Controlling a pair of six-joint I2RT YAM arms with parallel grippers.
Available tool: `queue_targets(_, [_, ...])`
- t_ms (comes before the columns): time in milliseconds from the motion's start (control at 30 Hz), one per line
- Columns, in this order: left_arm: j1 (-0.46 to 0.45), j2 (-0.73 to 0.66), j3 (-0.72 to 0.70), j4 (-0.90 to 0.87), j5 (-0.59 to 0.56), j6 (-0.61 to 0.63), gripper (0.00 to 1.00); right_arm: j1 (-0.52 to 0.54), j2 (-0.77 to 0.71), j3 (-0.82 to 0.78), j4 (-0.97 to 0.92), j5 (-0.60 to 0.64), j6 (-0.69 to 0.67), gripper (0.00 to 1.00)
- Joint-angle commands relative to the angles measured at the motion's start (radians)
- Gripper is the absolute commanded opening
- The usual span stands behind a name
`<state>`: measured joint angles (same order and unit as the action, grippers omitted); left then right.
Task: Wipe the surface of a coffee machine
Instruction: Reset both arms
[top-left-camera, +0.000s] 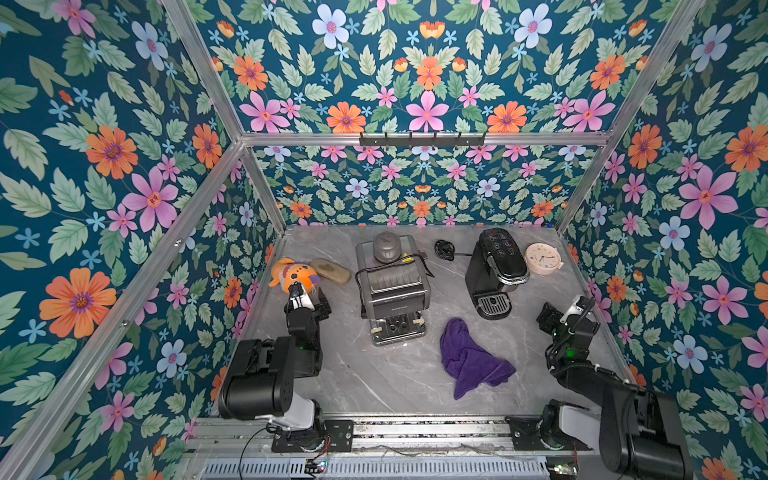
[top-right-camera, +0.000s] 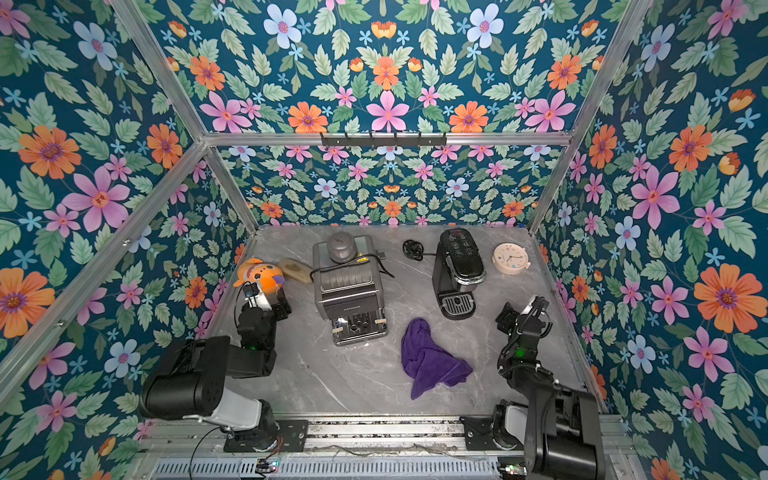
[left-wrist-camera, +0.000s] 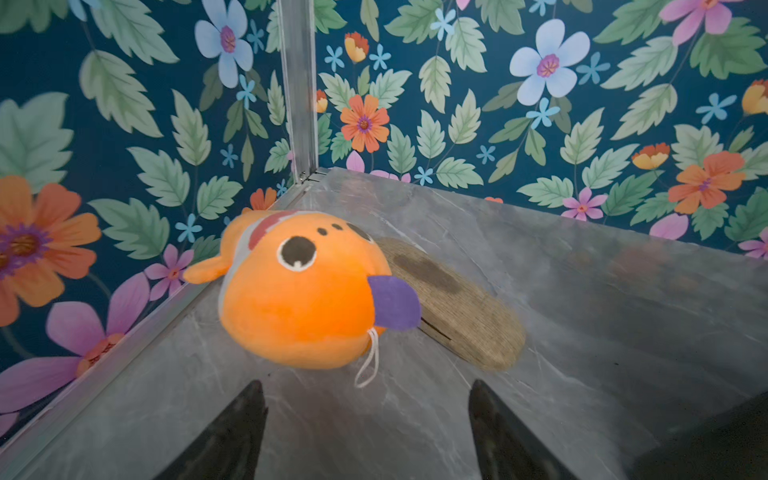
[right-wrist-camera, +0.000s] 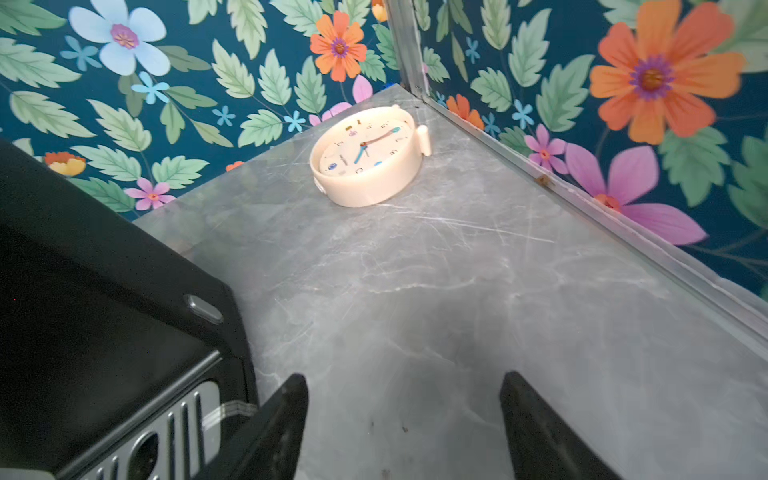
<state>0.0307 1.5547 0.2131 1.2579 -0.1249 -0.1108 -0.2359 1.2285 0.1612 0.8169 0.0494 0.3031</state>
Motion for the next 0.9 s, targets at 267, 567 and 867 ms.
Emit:
queue_targets(267, [-0.018,0.050,0.033,0.044,-0.024,0.048,0.87,0.080,0.203,-0.019,0.370,-0.151,-0.145,0.74])
queue_targets(567, [-0.031,0.048,0.046,0.013,-0.029,0.056,1.00,0.179,0.206,0.101,0.149,0.087,-0.167,0.99])
queue_targets(867, [-0.034,0.051,0.081,-0.052,0.083,0.106,1.00,0.182,0.219,0.097,0.185,0.093,-0.170,0.99])
